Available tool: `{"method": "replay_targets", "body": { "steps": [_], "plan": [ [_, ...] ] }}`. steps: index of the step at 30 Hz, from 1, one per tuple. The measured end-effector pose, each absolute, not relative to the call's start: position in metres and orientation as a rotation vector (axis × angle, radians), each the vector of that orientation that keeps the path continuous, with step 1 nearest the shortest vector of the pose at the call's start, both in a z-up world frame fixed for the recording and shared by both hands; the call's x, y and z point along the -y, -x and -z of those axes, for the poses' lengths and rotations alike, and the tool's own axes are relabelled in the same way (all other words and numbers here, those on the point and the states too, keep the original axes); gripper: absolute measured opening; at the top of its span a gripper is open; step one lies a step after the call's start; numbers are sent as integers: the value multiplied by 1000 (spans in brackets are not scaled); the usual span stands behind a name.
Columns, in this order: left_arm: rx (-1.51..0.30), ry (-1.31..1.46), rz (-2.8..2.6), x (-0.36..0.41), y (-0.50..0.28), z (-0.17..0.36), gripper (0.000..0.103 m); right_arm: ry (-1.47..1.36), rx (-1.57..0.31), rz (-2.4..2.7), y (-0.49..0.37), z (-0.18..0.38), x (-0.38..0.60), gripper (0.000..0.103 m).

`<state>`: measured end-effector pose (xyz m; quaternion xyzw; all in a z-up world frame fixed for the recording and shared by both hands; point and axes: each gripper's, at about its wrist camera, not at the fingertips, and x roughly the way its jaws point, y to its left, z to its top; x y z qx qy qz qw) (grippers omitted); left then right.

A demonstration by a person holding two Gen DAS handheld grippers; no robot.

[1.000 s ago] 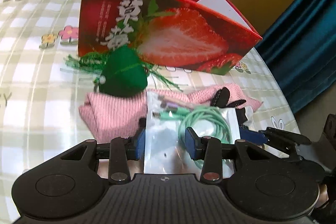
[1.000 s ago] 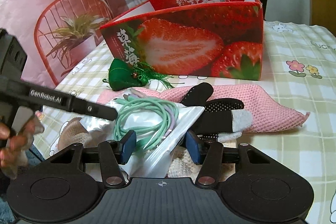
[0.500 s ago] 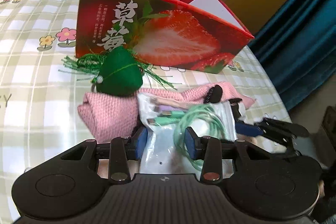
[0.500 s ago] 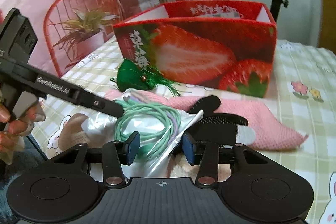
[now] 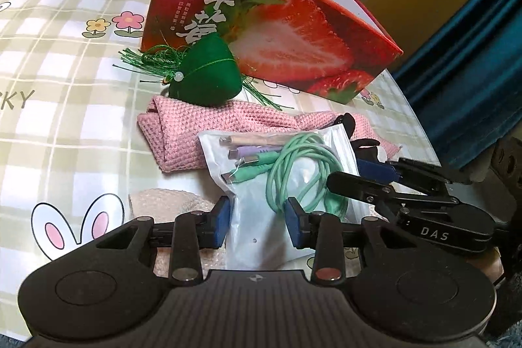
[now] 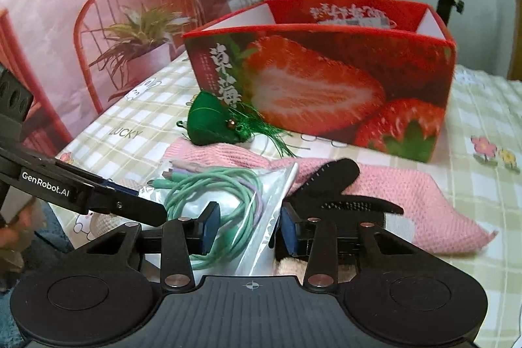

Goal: Organize soft objects
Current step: 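Lift the cable bag and lower it into the red box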

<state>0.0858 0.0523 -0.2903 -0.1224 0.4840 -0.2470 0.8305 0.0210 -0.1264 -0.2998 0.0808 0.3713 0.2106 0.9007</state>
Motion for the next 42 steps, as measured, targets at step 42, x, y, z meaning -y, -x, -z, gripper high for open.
{"method": "replay_targets", "body": {
  "steps": [42],
  "plan": [
    [-682,176,606,-12,-140,169,28,-214,-510,-355,-81,190,173,23]
  ]
}}
